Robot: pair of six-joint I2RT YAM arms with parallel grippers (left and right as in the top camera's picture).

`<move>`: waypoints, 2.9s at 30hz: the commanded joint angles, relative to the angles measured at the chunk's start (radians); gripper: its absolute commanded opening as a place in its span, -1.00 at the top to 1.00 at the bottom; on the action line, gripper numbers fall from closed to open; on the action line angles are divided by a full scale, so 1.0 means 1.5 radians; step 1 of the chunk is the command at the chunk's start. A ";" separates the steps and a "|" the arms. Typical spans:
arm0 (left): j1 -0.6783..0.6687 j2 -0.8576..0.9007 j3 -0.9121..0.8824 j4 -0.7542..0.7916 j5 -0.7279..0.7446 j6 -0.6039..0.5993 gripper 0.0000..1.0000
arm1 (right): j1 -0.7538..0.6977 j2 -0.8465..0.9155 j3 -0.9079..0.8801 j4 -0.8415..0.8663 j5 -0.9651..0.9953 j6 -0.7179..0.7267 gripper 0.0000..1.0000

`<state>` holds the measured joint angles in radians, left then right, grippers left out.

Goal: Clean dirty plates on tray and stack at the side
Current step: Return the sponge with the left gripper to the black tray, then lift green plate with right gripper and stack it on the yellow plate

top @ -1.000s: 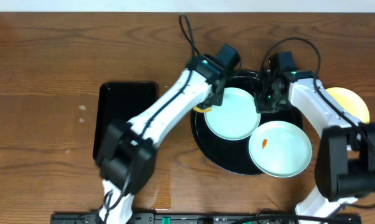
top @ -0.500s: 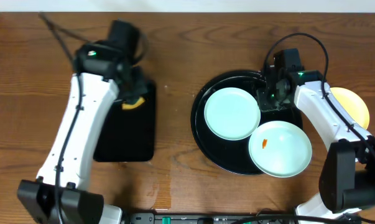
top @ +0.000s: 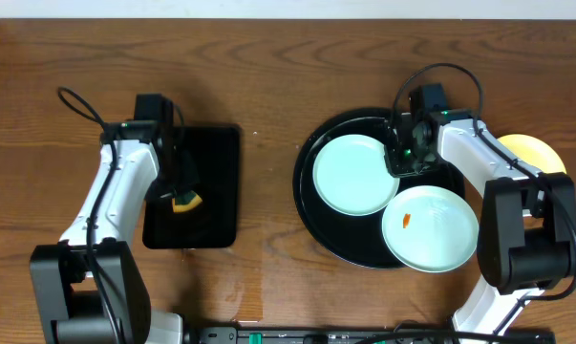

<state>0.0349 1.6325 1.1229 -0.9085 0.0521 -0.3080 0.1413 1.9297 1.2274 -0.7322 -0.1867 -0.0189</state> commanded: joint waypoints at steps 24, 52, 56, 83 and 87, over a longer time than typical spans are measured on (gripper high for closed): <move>-0.001 0.000 -0.034 0.014 0.028 0.030 -0.65 | 0.127 -0.203 0.018 -0.018 0.406 0.072 0.98; -0.001 0.000 -0.034 0.014 0.028 0.030 -0.70 | -0.077 0.038 0.018 0.002 -0.141 -0.054 0.63; -0.001 0.000 -0.034 0.014 0.028 0.030 -0.70 | -0.079 0.042 0.018 0.023 -0.055 -0.003 0.98; -0.001 0.000 -0.034 0.014 0.028 0.030 -0.71 | 0.097 -0.231 0.033 -0.031 0.444 0.009 0.98; -0.001 0.000 -0.034 0.014 0.028 0.030 -0.71 | 0.163 -0.254 0.033 -0.033 0.577 0.009 0.98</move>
<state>0.0326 1.6325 1.0718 -0.8852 0.0986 -0.2646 0.3248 1.6009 1.2621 -0.7837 0.4580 -0.0120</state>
